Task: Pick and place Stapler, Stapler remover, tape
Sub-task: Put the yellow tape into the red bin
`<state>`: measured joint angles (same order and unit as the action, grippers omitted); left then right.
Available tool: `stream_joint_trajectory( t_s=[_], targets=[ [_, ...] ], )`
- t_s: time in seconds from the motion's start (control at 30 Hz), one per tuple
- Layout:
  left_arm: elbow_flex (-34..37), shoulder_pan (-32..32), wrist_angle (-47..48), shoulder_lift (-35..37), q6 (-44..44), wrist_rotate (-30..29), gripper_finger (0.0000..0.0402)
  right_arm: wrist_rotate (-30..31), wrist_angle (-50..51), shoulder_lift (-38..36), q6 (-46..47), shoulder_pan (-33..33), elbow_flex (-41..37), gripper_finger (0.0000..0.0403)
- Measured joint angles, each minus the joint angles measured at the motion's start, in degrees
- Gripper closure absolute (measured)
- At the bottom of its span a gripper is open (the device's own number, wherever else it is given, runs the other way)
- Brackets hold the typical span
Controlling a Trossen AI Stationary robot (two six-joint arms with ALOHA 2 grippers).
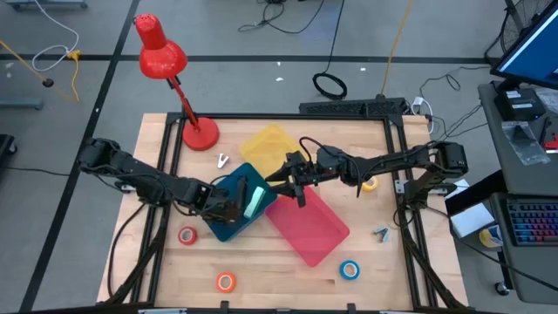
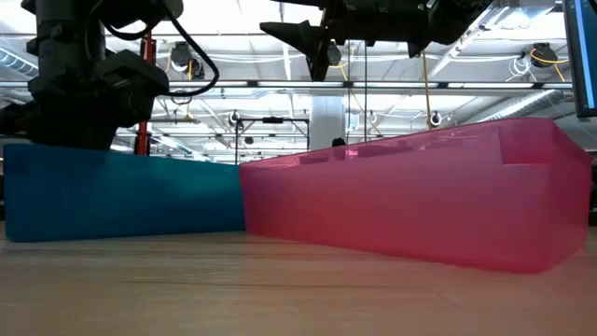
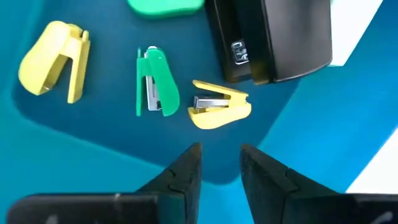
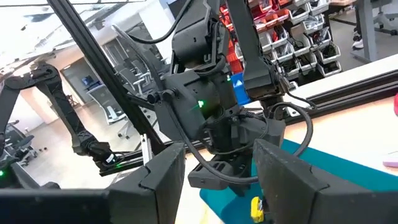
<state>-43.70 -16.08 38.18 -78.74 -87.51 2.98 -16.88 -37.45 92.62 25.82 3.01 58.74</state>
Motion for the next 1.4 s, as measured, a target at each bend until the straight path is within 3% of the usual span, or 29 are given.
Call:
stream_joint_trajectory(
  t_s=[0.17, 0.33, 0.53, 0.67, 0.8, 1.1, 1.4],
  targets=[
    [0.0, 0.0, -0.7, 1.2, 0.8, 0.0, 0.0290, -6.6, 4.5, -1.4, -3.2, 0.9, 0.0, 0.0222],
    [0.0, -0.6, -1.3, 4.2, 2.3, -3.9, 0.0289, -8.2, 25.8, -6.4, -9.3, 2.7, 0.1, 0.0229],
    [0.0, -1.9, -2.8, 9.7, 5.9, -15.0, 0.0289, 4.2, 54.5, -15.7, -16.0, 4.2, 0.0, 0.0234],
    [0.0, -2.1, -5.2, 13.0, 9.6, -21.6, 0.0289, 14.9, 71.5, -21.5, -16.0, 4.2, 0.0, 0.0234],
    [0.0, -2.1, -9.9, 15.4, 14.7, -26.7, 0.0289, 20.5, 85.9, -24.7, -12.4, 4.2, 0.0, 0.0234],
    [-0.1, -1.5, -19.8, 16.6, 26.0, -32.7, 0.0289, 10.9, 114.3, -26.1, -4.0, 3.3, 0.0, 0.0234],
    [0.0, -0.1, -20.4, 16.5, 31.1, -36.1, 0.0289, 9.1, 122.2, -28.3, -8.8, -4.4, -0.5, 0.0234]
  ],
)
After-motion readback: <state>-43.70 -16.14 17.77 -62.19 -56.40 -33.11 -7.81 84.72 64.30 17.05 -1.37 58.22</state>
